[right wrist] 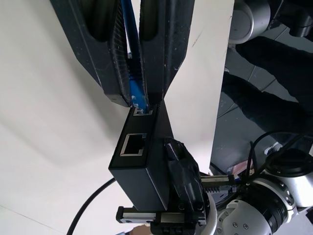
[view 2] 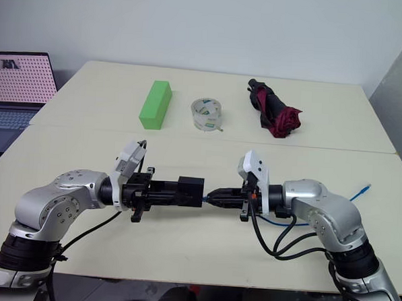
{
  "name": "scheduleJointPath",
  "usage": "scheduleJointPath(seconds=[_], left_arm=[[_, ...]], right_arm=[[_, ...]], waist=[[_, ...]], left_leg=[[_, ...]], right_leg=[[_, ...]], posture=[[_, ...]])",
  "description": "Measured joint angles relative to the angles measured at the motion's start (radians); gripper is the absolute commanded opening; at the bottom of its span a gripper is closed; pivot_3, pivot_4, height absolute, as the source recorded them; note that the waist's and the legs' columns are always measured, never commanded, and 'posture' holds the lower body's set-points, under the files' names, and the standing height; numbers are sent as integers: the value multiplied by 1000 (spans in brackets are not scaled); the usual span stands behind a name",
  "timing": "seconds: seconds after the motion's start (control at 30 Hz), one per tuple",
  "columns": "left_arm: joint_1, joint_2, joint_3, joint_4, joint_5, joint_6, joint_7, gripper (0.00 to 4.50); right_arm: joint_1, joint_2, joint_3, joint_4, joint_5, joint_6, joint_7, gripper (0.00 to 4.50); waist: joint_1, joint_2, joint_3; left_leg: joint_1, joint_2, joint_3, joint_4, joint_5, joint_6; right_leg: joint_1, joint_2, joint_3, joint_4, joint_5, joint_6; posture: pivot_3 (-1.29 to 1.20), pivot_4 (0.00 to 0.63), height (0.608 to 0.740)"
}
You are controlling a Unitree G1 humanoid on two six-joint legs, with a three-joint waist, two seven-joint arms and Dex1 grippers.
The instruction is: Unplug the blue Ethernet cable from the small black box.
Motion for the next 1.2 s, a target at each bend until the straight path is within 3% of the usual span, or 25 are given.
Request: scheduleJointPath(seconds=[0.13, 0.2, 0.4, 1.07, 1.2], left_arm=[[0, 0, 0, -1, 2, -5, -3, 777], [0, 0, -2, -1, 7, -9, -7, 777], [0, 0, -19, -1, 17, -23, -22, 777], [0, -10, -21, -3, 20, -24, -22, 777], [0, -10, -21, -2, 23, -25, -20, 777]], right_arm=[[-17, -1, 2, 18, -4, 2, 23, 36], [-21, 1, 0, 29, 6, 15, 30, 740], [-22, 2, -30, 31, 63, 87, 37, 1970], [41, 47, -46, 3, 73, 120, -67, 1975], [41, 47, -43, 3, 74, 111, -62, 1262]], waist=[[0, 0, 0], [0, 0, 0], [0, 0, 0], [0, 0, 0], [0, 0, 0]], left_leg=[[0, 0, 0, 0, 0, 0], [0, 0, 0, 0, 0, 0], [0, 0, 0, 0, 0, 0], [0, 0, 0, 0, 0, 0], [0, 0, 0, 0, 0, 0]], right_leg=[[0, 0, 0, 0, 0, 0], [0, 0, 0, 0, 0, 0], [0, 0, 0, 0, 0, 0], [0, 0, 0, 0, 0, 0], [0, 0, 0, 0, 0, 0]], posture=[[0, 150, 740], [0, 150, 740], [0, 150, 740], [0, 150, 740], [0, 150, 740]])
